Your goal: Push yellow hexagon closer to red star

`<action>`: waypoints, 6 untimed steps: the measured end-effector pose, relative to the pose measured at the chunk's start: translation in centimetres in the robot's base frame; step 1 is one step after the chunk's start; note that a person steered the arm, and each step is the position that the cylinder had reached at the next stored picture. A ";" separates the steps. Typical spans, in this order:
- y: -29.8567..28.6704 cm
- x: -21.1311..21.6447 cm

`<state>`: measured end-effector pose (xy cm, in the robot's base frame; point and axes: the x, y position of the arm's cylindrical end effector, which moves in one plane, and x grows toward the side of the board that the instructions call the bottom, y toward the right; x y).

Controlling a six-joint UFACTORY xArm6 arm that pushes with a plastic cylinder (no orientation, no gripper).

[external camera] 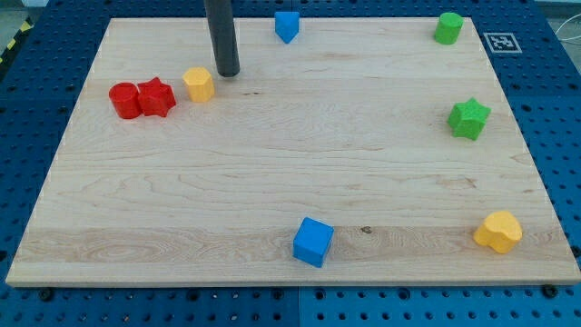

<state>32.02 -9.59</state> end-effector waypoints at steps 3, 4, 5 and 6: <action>-1.3 0.6; -1.3 -1.1; -1.5 0.0; -1.8 2.4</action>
<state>34.42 -11.38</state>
